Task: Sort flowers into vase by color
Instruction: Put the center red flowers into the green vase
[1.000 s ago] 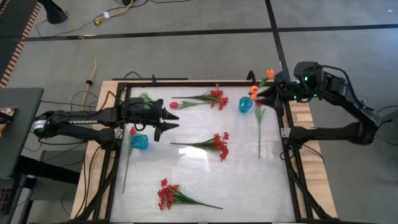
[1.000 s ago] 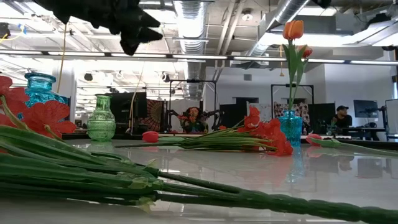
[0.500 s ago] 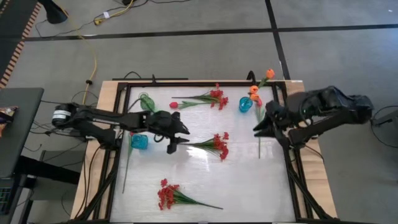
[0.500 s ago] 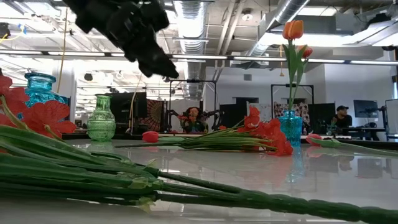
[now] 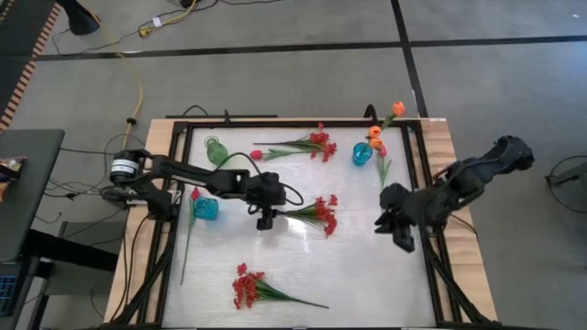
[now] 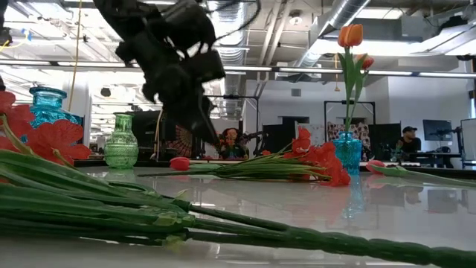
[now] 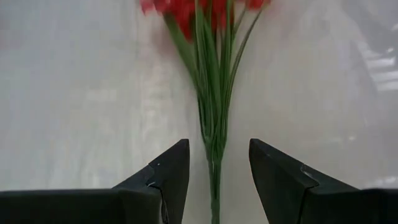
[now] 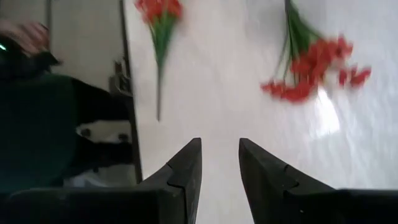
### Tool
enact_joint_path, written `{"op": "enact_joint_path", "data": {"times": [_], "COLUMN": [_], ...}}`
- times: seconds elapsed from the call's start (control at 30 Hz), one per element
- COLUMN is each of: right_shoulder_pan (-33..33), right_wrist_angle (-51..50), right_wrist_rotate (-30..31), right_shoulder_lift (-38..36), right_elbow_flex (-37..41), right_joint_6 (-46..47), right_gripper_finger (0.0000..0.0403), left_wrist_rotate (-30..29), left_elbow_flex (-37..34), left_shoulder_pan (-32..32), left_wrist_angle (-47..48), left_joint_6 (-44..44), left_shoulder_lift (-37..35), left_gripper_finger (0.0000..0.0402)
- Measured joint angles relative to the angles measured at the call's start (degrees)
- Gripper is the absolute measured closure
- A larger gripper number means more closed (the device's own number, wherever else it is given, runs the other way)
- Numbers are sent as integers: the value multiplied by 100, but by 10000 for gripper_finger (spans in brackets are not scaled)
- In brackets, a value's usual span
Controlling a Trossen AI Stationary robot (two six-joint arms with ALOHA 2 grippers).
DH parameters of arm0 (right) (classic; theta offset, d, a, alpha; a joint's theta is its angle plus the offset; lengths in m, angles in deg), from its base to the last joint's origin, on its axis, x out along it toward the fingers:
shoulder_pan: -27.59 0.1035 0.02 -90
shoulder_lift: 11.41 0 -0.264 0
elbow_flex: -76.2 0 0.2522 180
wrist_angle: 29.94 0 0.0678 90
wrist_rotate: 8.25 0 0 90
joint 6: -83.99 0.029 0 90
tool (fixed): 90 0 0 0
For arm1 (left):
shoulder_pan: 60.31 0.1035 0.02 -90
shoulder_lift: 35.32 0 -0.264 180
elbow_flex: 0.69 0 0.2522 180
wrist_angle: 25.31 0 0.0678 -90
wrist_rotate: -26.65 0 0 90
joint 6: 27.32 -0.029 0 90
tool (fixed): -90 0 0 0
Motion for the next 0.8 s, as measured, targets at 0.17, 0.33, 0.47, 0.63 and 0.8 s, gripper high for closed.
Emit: {"op": "enact_joint_path", "data": {"times": [0.17,0.33,0.47,0.63,0.8], "right_shoulder_pan": [223,303,355,349,301], "right_wrist_angle": [35,296,796,1353,1543], "right_wrist_rotate": [156,629,895,913,1027], "right_shoulder_lift": [88,111,107,109,154], "right_elbow_flex": [406,790,1161,1664,2033], "right_joint_6": [411,618,616,576,570], "right_gripper_finger": [270,270,270,270,270], "left_wrist_rotate": [-17,-148,-191,-358,-356], "left_elbow_flex": [0,0,0,2,2], "left_shoulder_pan": [0,-11,-25,-67,-68], "left_wrist_angle": [-15,-44,-115,-164,-216], "left_joint_6": [45,54,61,98,168], "left_shoulder_lift": [300,539,713,745,750], "left_gripper_finger": [246,246,246,246,265]}}
